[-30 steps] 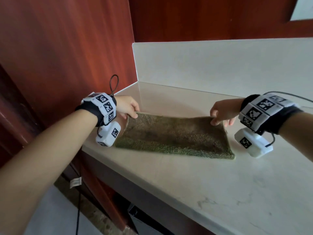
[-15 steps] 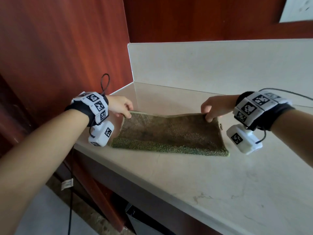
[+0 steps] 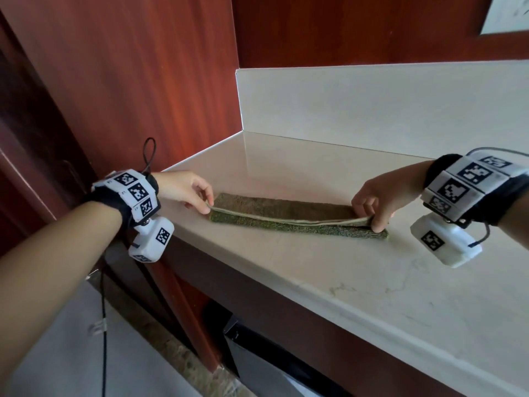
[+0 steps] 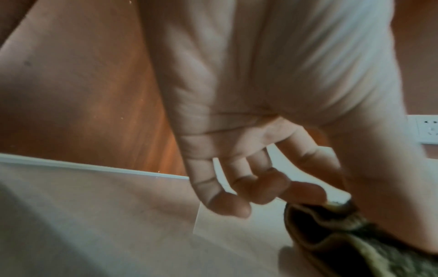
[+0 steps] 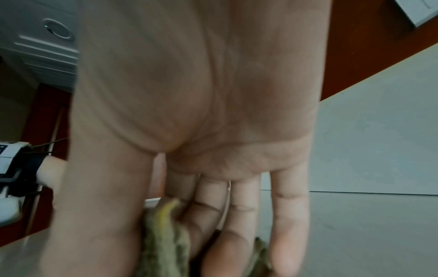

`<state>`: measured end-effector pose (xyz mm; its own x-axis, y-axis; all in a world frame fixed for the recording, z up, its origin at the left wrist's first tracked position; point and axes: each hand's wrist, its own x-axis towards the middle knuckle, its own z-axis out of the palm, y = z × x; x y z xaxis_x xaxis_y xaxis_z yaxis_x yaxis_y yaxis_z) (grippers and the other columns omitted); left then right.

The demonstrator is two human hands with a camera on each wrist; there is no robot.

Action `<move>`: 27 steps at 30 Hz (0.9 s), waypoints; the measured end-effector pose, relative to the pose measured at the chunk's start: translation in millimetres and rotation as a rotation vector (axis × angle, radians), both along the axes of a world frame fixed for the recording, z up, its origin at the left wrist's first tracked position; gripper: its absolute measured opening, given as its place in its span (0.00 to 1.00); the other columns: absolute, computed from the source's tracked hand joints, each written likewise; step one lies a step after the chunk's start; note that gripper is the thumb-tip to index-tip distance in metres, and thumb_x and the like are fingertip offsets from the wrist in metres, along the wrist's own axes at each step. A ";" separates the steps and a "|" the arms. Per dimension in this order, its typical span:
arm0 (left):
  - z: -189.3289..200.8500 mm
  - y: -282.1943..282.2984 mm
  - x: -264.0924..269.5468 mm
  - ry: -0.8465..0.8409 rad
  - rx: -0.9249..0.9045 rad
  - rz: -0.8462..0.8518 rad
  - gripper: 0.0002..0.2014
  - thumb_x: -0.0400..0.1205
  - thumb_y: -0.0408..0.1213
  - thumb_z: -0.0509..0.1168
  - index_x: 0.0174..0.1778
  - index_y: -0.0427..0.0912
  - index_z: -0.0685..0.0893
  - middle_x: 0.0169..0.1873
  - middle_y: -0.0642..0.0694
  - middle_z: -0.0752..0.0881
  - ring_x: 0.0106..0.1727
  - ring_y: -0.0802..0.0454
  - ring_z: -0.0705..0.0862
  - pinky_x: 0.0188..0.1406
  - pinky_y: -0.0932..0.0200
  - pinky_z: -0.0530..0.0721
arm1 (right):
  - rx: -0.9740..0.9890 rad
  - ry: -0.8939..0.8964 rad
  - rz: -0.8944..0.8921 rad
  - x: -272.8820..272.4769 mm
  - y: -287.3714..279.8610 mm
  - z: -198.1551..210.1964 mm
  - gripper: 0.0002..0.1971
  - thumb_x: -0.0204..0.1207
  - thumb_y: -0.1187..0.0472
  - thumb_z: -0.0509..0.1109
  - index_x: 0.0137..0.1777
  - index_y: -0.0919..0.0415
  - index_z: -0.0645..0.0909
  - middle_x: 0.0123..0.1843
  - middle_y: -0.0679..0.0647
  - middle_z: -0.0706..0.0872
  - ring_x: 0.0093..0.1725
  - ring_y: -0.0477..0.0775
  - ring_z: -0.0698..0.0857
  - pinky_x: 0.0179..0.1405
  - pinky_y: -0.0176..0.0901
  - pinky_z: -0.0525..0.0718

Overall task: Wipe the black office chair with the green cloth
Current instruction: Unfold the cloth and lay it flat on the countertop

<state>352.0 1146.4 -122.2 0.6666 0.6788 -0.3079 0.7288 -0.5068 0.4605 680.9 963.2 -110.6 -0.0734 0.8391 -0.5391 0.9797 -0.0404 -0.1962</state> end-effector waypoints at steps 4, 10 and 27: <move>-2.1 -6.1 -6.1 -0.118 0.058 0.062 0.08 0.73 0.28 0.74 0.35 0.44 0.84 0.18 0.58 0.80 0.22 0.67 0.75 0.28 0.73 0.72 | 0.055 0.013 0.011 -3.7 -5.0 2.4 0.11 0.68 0.64 0.77 0.36 0.49 0.79 0.30 0.39 0.84 0.31 0.39 0.82 0.42 0.38 0.78; -2.8 -15.9 -9.0 0.066 -0.057 0.020 0.15 0.80 0.24 0.65 0.39 0.51 0.87 0.33 0.53 0.86 0.29 0.58 0.76 0.29 0.69 0.75 | 0.037 -0.051 -0.052 -6.4 -15.7 6.9 0.03 0.75 0.54 0.71 0.40 0.47 0.82 0.34 0.40 0.86 0.35 0.40 0.81 0.40 0.35 0.78; 29.8 -37.3 42.2 0.006 -0.151 0.251 0.12 0.82 0.35 0.65 0.59 0.35 0.81 0.58 0.39 0.85 0.56 0.44 0.85 0.54 0.51 0.85 | 0.098 -0.218 -0.279 -3.5 -4.8 -11.1 0.27 0.77 0.54 0.70 0.74 0.52 0.67 0.62 0.57 0.81 0.51 0.53 0.82 0.34 0.37 0.76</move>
<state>394.2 1109.0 -92.4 0.4811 0.7685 -0.4219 0.8258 -0.2357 0.5123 677.4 958.4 -121.7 0.2739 0.8587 -0.4331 0.9527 -0.3038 0.0001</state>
